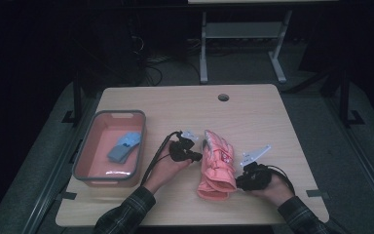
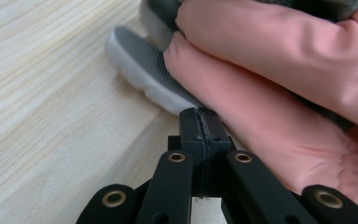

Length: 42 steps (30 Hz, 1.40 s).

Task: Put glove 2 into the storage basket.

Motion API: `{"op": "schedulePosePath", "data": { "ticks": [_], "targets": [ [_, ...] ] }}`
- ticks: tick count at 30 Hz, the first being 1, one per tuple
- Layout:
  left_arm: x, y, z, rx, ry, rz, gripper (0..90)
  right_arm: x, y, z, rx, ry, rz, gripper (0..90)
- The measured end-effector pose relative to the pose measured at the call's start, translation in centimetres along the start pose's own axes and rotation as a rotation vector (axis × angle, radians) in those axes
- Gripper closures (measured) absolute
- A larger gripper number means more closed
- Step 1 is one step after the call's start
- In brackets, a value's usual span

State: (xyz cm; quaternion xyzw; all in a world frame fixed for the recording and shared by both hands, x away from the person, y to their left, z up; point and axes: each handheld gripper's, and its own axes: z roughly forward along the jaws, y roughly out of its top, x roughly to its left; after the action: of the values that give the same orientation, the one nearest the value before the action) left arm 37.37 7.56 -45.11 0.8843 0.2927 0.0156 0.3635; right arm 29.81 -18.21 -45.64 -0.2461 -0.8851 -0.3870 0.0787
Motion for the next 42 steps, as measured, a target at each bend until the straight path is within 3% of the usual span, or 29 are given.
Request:
{"op": "schedulePosePath", "data": {
  "ticks": [2,11,16,23,33,40,42],
  "targets": [
    [0.0,0.1,0.1,0.008,-0.008,0.017,90.0,0.4,0.2,0.6,0.012,0.013,-0.006,90.0],
    [-0.1,0.2,0.1,0.018,-0.016,0.021,90.0,1.6,0.8,2.2,0.030,0.032,-0.033,90.0],
    [0.3,0.0,-0.6,0.007,-0.010,-0.001,90.0,1.7,0.5,1.5,0.020,0.018,-0.026,90.0],
    [0.8,-0.7,-1.8,0.013,0.006,-0.012,85.7,1.5,-0.2,-0.5,-0.004,-0.041,-0.014,90.0],
    [0.9,-2.0,-3.5,0.045,0.042,-0.024,57.4,0.7,0.9,-4.0,-0.111,-0.132,-0.002,90.0],
    [0.1,-2.0,-4.2,0.030,0.037,-0.025,44.6,-0.3,3.2,-4.6,-0.178,-0.185,-0.017,90.0],
    [0.1,-2.0,-4.6,0.043,0.036,-0.002,43.1,-0.6,3.8,-4.6,-0.193,-0.197,-0.017,90.0]
  ]
}}
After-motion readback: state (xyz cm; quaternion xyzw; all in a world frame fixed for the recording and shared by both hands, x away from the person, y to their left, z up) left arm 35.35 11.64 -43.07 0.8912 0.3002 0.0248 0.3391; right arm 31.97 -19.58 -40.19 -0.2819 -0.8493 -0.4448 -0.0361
